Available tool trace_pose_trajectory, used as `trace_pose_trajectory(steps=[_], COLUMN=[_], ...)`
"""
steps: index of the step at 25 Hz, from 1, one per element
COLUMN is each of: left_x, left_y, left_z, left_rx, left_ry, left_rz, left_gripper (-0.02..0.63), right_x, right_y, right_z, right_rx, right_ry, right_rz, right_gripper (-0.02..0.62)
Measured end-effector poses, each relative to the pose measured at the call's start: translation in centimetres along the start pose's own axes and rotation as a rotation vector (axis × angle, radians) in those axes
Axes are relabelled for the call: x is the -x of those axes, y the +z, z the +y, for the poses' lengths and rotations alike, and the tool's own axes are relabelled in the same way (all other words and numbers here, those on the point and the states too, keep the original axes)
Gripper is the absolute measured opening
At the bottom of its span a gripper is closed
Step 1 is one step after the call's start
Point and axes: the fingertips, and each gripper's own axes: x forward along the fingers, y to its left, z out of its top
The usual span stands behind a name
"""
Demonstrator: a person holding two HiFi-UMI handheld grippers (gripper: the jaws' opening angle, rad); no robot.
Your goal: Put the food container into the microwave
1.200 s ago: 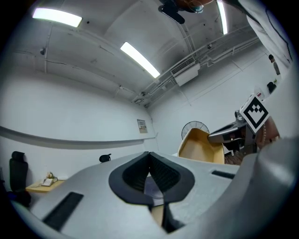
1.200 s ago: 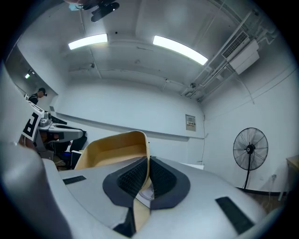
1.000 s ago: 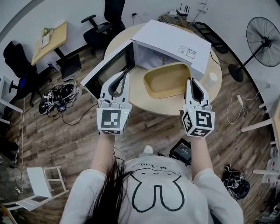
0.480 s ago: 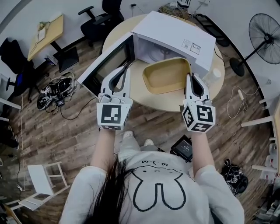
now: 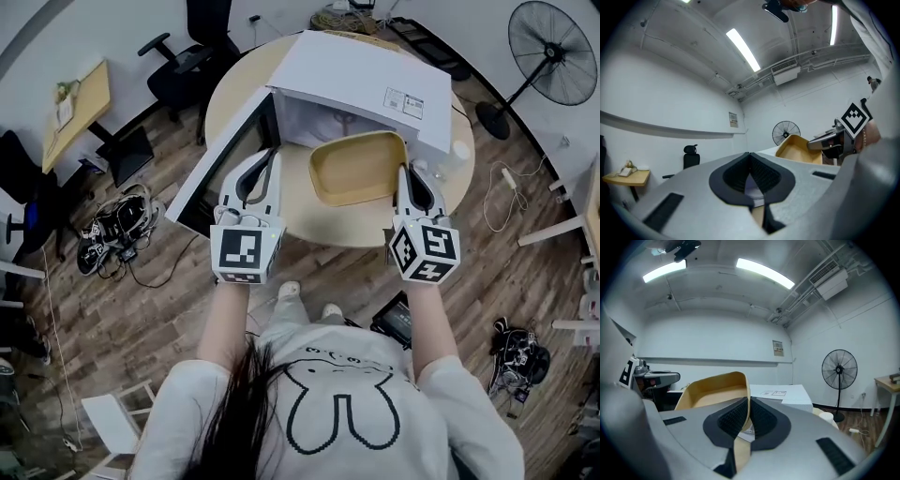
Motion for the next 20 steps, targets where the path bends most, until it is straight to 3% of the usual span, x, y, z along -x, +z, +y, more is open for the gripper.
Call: trace_pose_trajectory(steps=[9, 20], left_x=[-3.8, -7.1], left_y=[-2.9, -4.9], left_z=[1.8, 2.3], left_rx=[0.052, 0.049], left_ry=[-0.091, -0.182], left_rz=[0.012, 0.010], left_gripper=[0.008, 0.008], right_x=[-2.2, -5.3], right_y=[-3.8, -7.8], right_z=[0.0, -0.9], right_rx=[-0.078, -0.215], right_ry=[-0.112, -0.201], right_rz=[0.076, 0.149], right_gripper=[0.037, 0.037])
